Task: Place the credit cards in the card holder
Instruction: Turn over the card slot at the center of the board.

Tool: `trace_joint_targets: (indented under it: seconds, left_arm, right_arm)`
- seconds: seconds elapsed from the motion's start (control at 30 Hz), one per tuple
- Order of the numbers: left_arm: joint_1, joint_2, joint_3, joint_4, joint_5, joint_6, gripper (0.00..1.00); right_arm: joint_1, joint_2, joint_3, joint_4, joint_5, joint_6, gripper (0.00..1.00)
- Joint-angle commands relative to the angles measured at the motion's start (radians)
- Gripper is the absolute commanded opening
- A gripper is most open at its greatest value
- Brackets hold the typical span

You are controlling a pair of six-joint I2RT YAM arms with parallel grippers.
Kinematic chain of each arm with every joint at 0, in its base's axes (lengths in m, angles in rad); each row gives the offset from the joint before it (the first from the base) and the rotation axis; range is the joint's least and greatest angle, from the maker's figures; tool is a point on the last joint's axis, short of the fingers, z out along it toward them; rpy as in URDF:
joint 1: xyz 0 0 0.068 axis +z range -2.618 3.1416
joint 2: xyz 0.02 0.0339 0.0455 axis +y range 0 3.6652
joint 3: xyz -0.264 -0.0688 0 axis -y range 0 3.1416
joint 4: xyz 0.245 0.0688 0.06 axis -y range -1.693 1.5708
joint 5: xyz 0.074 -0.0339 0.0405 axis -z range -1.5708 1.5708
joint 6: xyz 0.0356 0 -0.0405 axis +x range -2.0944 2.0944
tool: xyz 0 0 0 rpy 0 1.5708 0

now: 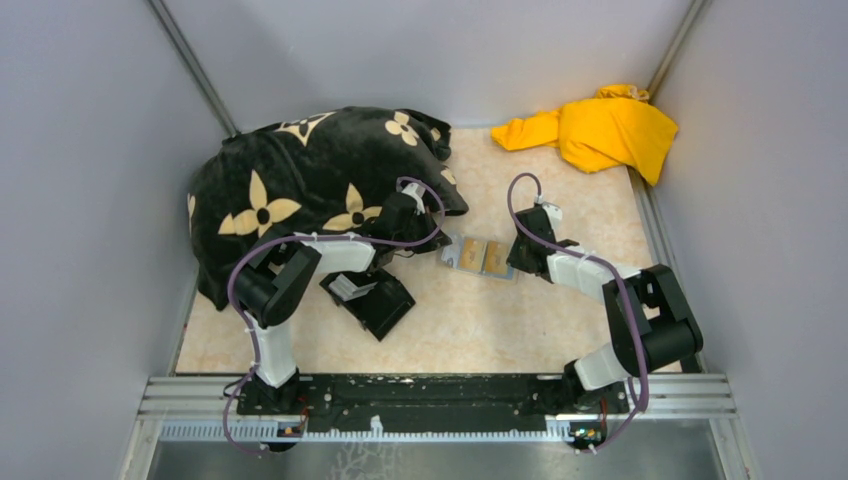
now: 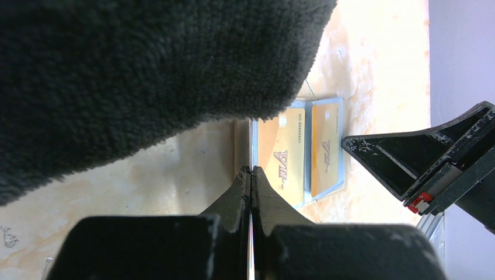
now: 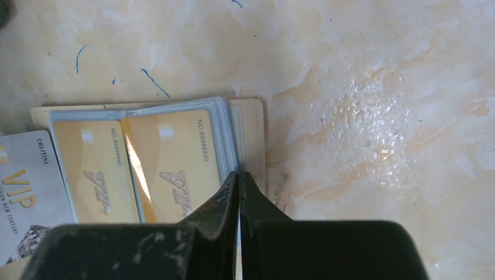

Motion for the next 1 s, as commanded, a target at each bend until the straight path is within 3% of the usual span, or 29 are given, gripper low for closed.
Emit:
trace_joint_targets:
  seconds: [0.0, 0.97]
  left_arm:
    - [-0.006, -0.013, -0.008, 0.016, -0.003, 0.010, 0.00]
    - [-0.011, 0.018, 0.003, -0.008, 0.002, -0.066, 0.00]
  right_arm:
    - [-0.008, 0.019, -0.031, -0.034, 0.026, -0.015, 0.00]
    - [-0.008, 0.021, -0.035, -0.035, 0.026, -0.015, 0.00]
